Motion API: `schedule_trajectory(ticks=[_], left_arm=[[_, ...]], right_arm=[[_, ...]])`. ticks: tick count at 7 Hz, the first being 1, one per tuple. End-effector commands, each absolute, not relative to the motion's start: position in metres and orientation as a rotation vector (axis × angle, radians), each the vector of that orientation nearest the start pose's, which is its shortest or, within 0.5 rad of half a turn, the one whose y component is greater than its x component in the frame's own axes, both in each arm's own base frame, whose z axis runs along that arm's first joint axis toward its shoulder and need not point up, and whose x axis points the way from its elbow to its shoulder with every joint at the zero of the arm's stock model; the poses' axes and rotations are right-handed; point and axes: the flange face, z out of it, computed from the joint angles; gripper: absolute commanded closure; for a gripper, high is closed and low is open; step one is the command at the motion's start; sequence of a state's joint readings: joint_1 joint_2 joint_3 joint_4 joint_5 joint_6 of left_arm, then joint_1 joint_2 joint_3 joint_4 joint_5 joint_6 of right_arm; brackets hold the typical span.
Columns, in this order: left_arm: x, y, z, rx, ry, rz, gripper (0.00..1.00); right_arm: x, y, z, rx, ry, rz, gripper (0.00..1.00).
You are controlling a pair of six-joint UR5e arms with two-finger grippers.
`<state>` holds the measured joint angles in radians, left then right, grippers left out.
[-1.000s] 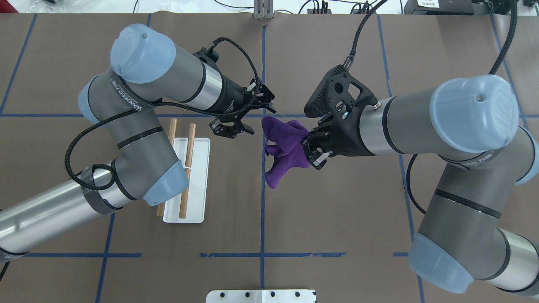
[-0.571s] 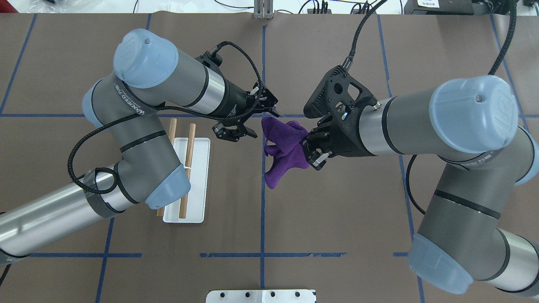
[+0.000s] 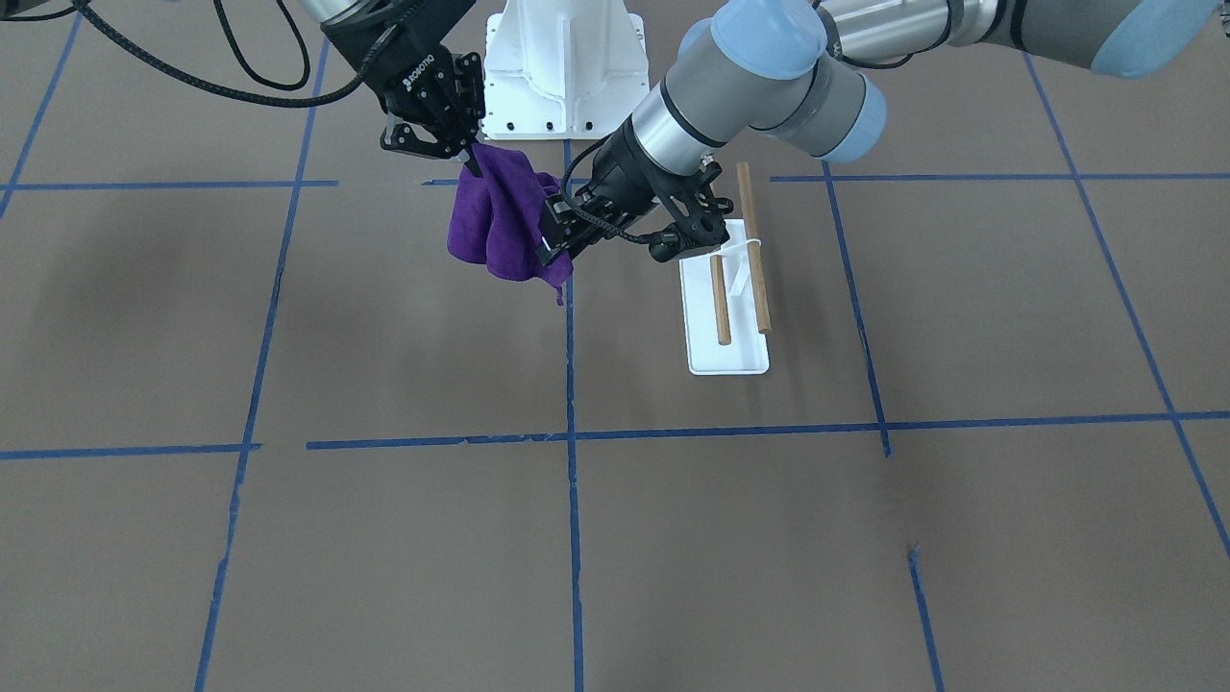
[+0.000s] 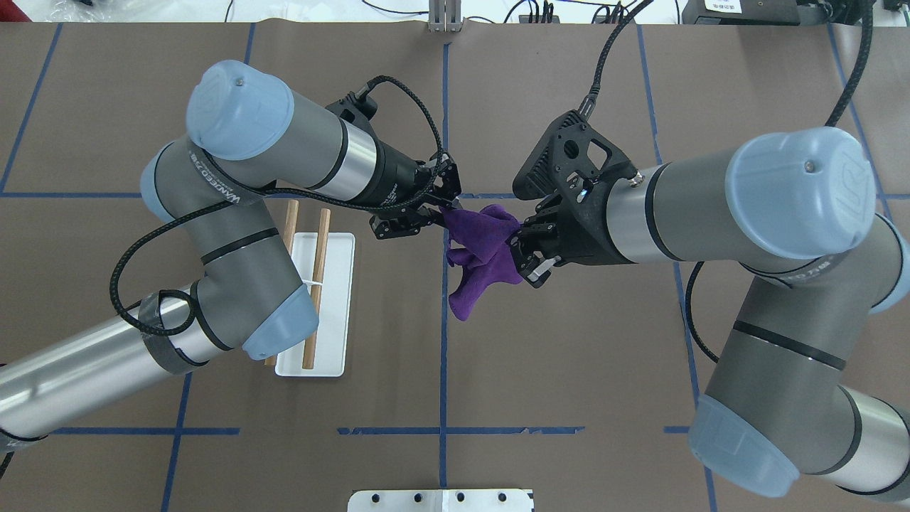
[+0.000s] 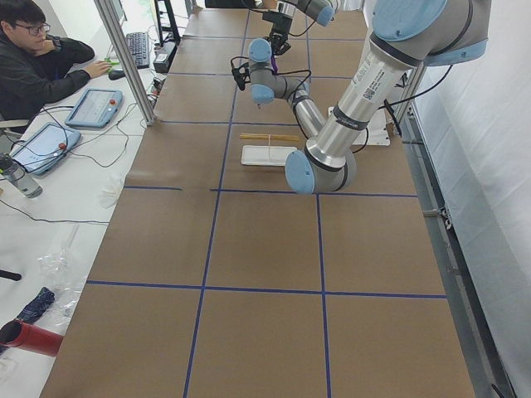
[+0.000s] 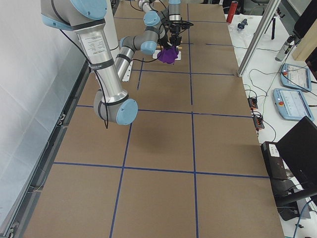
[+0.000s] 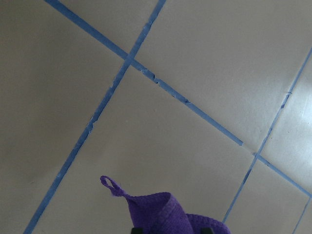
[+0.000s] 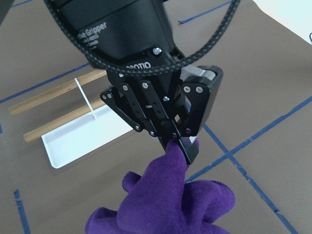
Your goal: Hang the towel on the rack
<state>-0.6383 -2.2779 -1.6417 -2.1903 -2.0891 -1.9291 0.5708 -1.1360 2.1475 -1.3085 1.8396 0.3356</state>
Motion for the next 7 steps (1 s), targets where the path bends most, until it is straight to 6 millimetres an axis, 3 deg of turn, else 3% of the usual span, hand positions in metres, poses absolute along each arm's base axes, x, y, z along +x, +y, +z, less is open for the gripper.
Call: schedule_trajectory(ticks=[1, 2, 3, 4, 6, 7], left_arm=[[0.477, -0.458, 0.132, -0.231, 1.429, -0.45, 1.0], [0.476, -0.458, 0.132, -0.23, 1.431, -0.449, 1.0], [0.476, -0.457, 0.131, -0.23, 1.431, -0.449, 1.0], [0.476, -0.457, 0.131, -0.23, 1.431, -0.449, 1.0], [0.472, -0.456, 0.137, -0.229, 1.427, -0.454, 1.0], [0.459, -0.446, 0.156, -0.238, 1.417, -0.454, 1.0]], right_arm=[[-0.37, -0.364, 0.149, 0.872, -0.991, -0.741, 1.0], [-0.371, -0.364, 0.15, 0.865, -0.996, -0.749, 1.0], [-0.372, -0.364, 0.151, 0.857, -0.998, -0.749, 0.72], [-0.37, -0.365, 0.152, 0.845, -0.995, -0.731, 0.03], [-0.371, -0.367, 0.159, 0.753, -1.009, -0.716, 0.0], [-0.362, -0.382, 0.17, 0.65, -0.969, -0.702, 0.0]])
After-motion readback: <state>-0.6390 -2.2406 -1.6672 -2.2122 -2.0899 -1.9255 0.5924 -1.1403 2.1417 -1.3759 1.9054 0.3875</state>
